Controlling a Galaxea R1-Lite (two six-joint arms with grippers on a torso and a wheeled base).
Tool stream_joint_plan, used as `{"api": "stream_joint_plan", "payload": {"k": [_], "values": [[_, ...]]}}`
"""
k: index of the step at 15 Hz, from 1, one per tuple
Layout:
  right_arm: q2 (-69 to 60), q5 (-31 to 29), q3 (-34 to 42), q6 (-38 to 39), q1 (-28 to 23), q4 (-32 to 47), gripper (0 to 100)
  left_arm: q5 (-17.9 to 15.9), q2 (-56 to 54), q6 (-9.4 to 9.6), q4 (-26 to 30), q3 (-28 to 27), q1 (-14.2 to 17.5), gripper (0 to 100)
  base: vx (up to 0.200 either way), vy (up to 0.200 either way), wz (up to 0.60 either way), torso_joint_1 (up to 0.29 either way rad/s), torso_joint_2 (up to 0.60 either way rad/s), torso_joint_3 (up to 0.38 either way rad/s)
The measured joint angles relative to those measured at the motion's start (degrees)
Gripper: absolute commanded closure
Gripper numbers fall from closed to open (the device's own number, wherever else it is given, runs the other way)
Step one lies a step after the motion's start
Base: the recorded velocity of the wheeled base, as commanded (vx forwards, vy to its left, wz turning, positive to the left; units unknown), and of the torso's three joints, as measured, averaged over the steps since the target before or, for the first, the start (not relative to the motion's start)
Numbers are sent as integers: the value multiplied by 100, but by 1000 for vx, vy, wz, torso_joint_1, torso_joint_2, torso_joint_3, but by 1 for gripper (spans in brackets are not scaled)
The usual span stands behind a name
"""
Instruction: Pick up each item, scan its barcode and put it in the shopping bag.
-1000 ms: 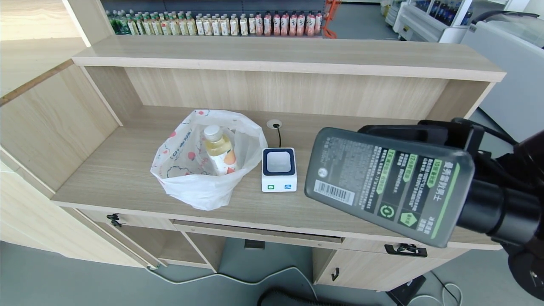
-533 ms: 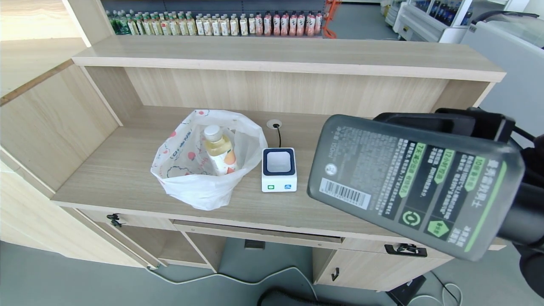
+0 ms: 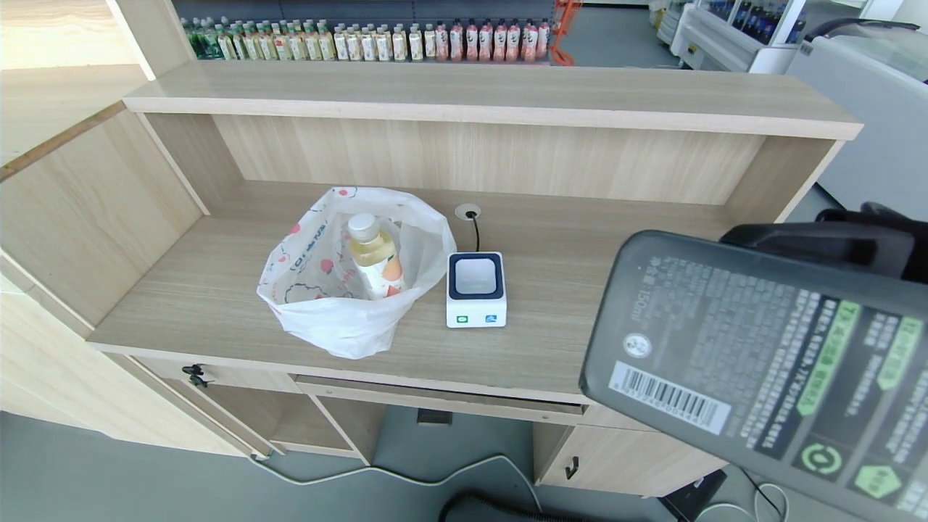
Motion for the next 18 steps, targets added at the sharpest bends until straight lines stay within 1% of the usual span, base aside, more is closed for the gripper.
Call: {"api": "stream_joint_plan", "payload": {"k": [11, 12, 13, 14, 16, 17, 18], "values": [[-393, -41, 349, 71, -54, 11, 100, 0, 0, 0, 0, 0, 0, 0, 0, 0, 0, 0, 0, 0], [-439, -351, 323, 312, -111, 171, 100, -2, 0, 0, -2, 0, 0, 0, 0, 0, 0, 0, 0, 0], [-496, -850, 279, 525, -240, 411, 100, 0, 0, 0, 0, 0, -5, 0, 0, 0, 0, 0, 0, 0], [-549, -1564, 240, 706, -380, 692, 100, 0, 0, 0, 0, 0, -5, 0, 0, 0, 0, 0, 0, 0], [-677, -3635, 144, 1251, -802, 1662, 100, -4, 0, 0, 0, 0, -5, 0, 0, 0, 0, 0, 0, 0], [-734, -4378, 124, 1626, -987, 2193, 100, -2, 0, 0, -2, 0, 0, 0, 0, 0, 0, 0, 0, 0], [-784, -4807, 139, 2050, -1180, 2589, 100, 0, 0, 0, 0, 0, 0, 0, 0, 0, 0, 0, 0, 0]]}}
